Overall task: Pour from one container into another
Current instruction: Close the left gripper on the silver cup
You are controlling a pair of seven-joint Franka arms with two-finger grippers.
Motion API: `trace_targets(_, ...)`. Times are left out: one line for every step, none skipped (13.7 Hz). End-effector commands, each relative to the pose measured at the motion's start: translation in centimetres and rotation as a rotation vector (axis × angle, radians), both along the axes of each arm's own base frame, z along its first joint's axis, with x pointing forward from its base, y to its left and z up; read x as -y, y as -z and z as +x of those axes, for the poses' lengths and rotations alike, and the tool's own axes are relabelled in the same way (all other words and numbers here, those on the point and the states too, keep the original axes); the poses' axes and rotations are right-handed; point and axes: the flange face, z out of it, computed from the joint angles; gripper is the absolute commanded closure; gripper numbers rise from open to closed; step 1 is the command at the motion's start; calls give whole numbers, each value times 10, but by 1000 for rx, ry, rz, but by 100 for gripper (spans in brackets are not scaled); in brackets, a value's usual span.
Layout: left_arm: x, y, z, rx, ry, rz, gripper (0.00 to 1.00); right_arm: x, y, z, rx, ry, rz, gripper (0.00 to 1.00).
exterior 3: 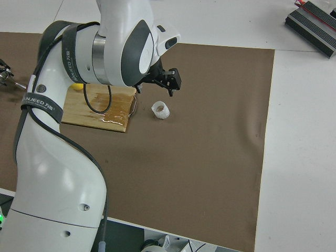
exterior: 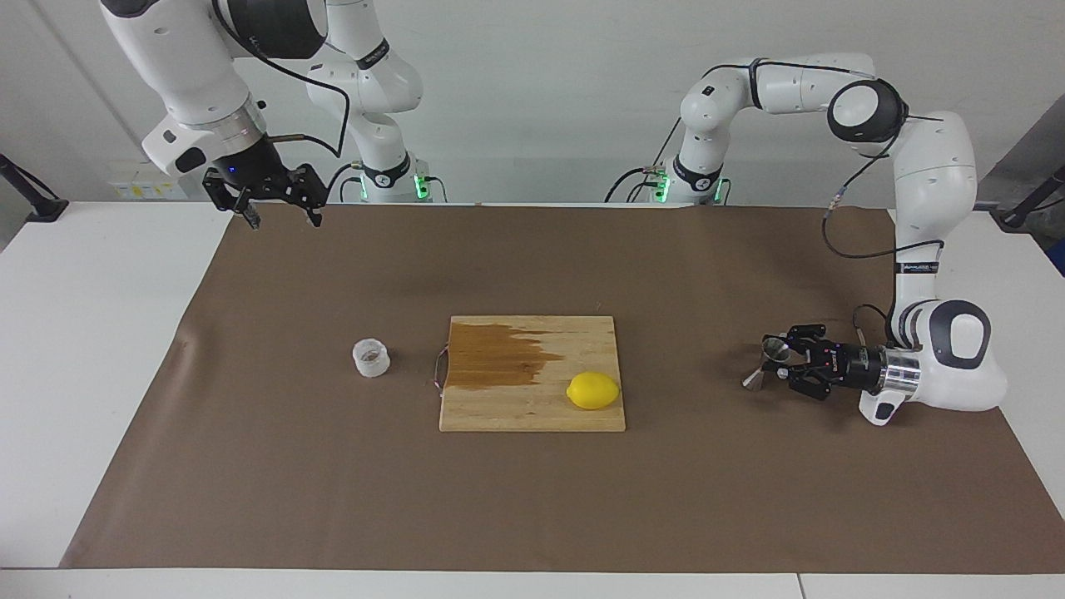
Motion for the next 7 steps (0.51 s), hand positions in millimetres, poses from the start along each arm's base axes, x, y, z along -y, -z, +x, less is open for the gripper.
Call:
trace_targets(0, 1, -3, 3, -7, -26, 48, 1, 0, -4, -7, 13, 23, 0)
trace_targets(0, 1, -3, 3, -7, -26, 48, 1, 0, -4, -7, 13, 23, 0)
trace_targets(0, 1, -2, 4, -10, -28, 52, 1, 0, -4, -7, 13, 21, 0)
trace_targets(0, 1, -2, 3, -10, -32, 56, 1, 0, -4, -7, 13, 23, 0)
trace_targets(0, 1, -2, 3, -12, -31, 56, 1, 0, -4, -7, 13, 23, 0)
trace_targets(0, 1, -2, 3, -10, -32, 56, 1, -1, -4, -6, 13, 21, 0)
trace_targets(0, 1, -2, 3, -12, -31, 57, 1, 0, -4, -7, 13, 23, 0)
